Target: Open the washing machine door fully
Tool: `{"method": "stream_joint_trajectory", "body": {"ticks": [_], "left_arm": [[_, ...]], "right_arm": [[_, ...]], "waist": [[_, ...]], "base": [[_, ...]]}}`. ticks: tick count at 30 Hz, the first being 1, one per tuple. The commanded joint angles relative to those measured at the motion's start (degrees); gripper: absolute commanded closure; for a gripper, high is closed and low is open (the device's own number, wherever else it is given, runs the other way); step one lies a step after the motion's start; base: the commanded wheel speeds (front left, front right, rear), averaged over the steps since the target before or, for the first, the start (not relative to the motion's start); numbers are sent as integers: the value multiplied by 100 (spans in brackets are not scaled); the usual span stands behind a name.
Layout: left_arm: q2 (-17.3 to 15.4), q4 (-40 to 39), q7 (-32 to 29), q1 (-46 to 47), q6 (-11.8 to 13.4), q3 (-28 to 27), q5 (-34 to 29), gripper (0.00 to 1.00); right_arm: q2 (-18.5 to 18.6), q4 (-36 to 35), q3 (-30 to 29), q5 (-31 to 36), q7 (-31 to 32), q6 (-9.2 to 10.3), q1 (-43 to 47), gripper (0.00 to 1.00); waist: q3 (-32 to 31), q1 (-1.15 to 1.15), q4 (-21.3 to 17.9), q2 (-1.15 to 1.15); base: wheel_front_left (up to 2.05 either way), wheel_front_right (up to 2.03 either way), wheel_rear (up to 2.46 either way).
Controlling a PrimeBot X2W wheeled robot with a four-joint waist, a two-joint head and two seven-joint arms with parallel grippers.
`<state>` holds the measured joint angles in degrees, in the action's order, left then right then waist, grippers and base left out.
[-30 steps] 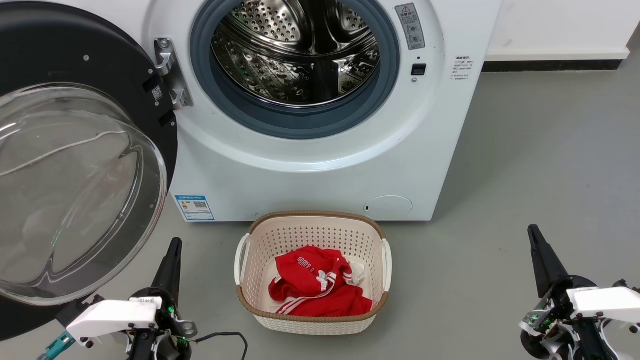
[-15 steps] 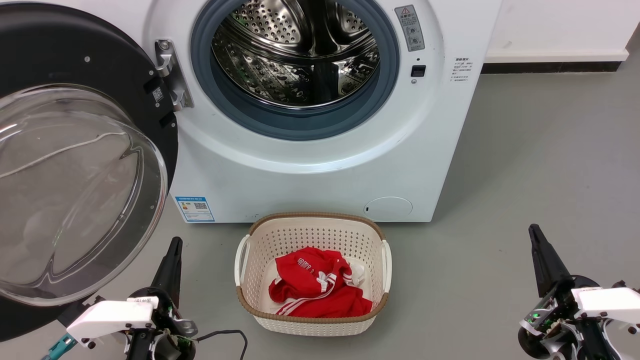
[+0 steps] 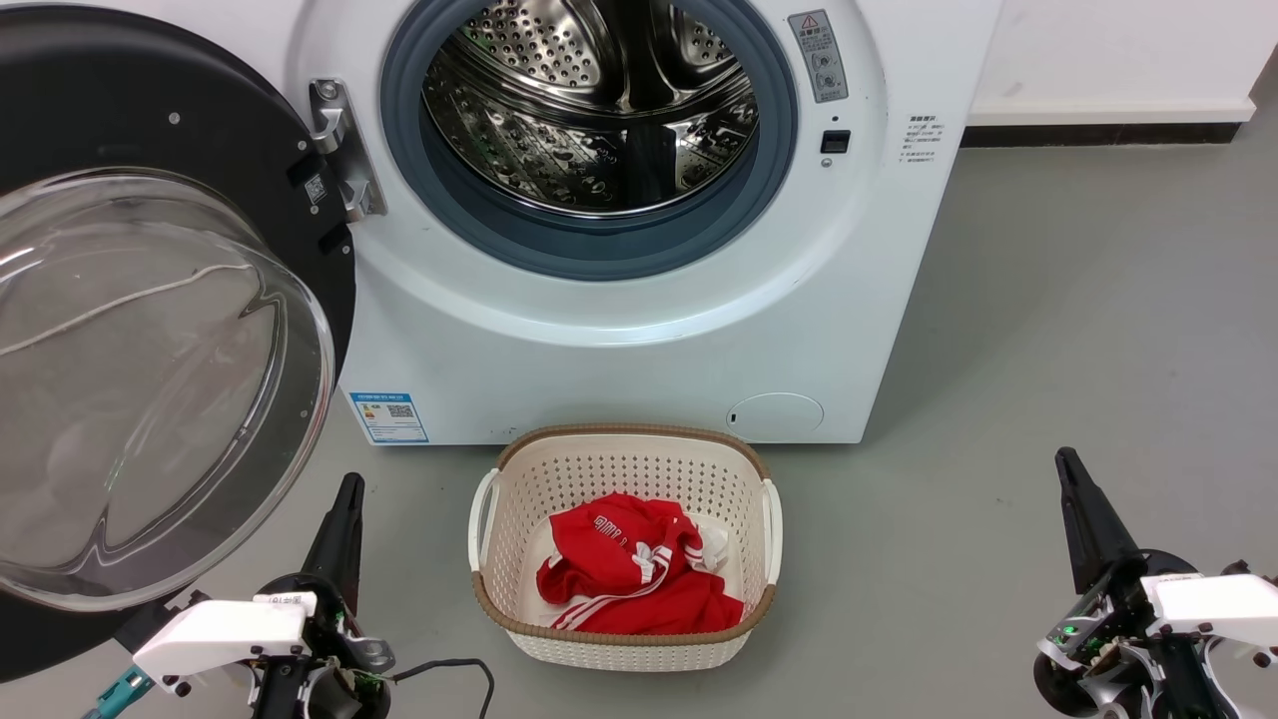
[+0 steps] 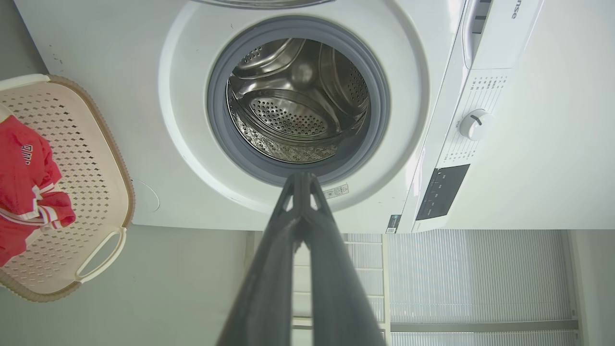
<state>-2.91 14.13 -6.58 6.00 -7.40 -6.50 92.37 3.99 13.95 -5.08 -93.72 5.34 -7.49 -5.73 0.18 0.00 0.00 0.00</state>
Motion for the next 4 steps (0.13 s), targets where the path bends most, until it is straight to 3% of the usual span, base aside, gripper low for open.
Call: {"method": "stream_joint_trajectory", "body": {"ticks": [1,4], "left_arm": [[5,3,-17,46,-22,-14,8,100],[5,3,-17,46,-22,-14,8,100]], "right_arm": [[-14,7,-11,27,27,0,-65,100],[-17,7,-16,35,28,0,-65,100]], "waist": [[0,0,0,0],[0,0,0,0]], "base": [[0,0,0],[0,0,0]]}}
